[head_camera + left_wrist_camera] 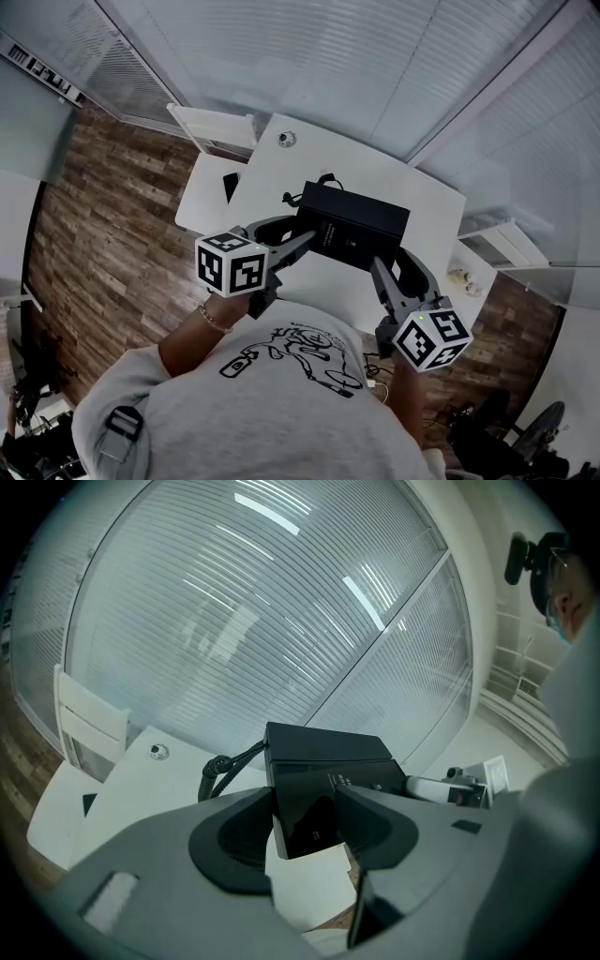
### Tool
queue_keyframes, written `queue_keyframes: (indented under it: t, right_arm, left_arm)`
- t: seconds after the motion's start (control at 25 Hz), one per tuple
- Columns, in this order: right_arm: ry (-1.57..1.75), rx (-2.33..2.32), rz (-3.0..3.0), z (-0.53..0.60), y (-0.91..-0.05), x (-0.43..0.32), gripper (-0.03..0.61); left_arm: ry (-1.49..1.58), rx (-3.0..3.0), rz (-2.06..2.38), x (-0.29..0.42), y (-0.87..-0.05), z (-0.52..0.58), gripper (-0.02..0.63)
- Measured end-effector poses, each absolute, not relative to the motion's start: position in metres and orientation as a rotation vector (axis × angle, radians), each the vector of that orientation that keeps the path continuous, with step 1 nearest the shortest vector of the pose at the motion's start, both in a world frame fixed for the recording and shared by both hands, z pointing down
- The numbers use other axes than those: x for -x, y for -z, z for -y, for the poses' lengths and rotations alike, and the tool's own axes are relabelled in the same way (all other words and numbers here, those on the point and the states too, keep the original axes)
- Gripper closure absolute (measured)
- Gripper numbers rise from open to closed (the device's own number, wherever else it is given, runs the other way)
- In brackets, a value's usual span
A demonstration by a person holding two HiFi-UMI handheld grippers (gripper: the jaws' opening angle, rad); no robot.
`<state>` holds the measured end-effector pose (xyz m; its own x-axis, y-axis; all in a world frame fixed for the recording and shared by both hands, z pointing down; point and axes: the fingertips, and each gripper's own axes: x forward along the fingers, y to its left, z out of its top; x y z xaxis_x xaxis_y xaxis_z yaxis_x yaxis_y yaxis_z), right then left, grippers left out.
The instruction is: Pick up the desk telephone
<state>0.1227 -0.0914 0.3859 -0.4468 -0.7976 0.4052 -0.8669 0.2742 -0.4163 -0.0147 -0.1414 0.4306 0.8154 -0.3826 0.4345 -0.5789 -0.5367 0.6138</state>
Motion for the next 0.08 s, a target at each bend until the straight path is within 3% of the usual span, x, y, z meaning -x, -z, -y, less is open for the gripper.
queue_keyframes:
  t: [0.08]
  right_arm:
    - [-0.909,-1.585,2.413,0.0895,-0.3863,-0.1235,0.382]
  left_arm:
    - [-0.315,-2.199,0.703,0.0139,-0.4312,0.1393,0.411]
